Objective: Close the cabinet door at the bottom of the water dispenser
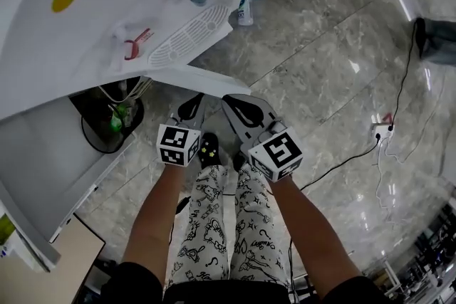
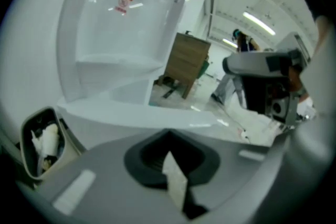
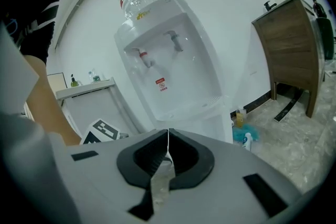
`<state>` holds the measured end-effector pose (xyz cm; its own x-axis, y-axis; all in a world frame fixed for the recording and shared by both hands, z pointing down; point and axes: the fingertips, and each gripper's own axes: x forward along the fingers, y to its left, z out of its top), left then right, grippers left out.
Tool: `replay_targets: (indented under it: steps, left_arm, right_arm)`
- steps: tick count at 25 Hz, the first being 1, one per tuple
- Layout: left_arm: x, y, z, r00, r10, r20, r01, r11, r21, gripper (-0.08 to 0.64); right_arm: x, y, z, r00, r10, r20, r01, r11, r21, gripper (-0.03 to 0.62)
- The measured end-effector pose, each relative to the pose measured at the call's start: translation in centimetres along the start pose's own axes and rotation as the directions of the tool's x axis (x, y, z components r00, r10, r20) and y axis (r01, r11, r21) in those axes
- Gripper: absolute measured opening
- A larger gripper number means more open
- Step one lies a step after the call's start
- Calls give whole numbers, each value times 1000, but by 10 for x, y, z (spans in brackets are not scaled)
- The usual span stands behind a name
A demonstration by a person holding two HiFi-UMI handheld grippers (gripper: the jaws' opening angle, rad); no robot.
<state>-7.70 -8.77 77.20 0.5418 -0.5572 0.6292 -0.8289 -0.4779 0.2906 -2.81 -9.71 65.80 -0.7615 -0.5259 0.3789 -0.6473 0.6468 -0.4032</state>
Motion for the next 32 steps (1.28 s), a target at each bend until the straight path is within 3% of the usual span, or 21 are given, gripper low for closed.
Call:
replay_targets:
  steps: [4,7,12,15,18,22,28,32]
  left_arm:
    - [18,2,17,1000,-12,-16,13,994,110,-3]
    - [31,12,29,1000,1,-15,1,990,143,-3]
    - [46,42,46,998,65,-6,-64,991,114,-3]
    - [54,55,57,996,90,21,-92,992,92,-3]
    - [64,64,65,992,119,53,-121,992,38,-3]
    - [71,76,65,984,167,60,-165,986,-37,-3]
    - [64,75,68,985,162,63,-160,986,-37,-3]
    - [51,51,70,992,120,38,-121,992,19,-3]
  right_arm:
    - [-8,-14,14,999,-37,33,36,999,22,17]
    - [-14,-21,32,996,-48,78,44,998,41,17]
    - [-16,-36,57,989,-78,129,69,995,75,17]
    - [-14,-43,61,989,-91,113,85,995,54,17]
    - [-17,-52,58,991,-100,90,98,995,32,17]
    - [-25,-62,57,985,-119,123,109,990,86,17]
    - [-29,-62,70,977,-133,168,116,988,106,17]
    - [-38,-60,82,972,-130,197,107,987,121,17]
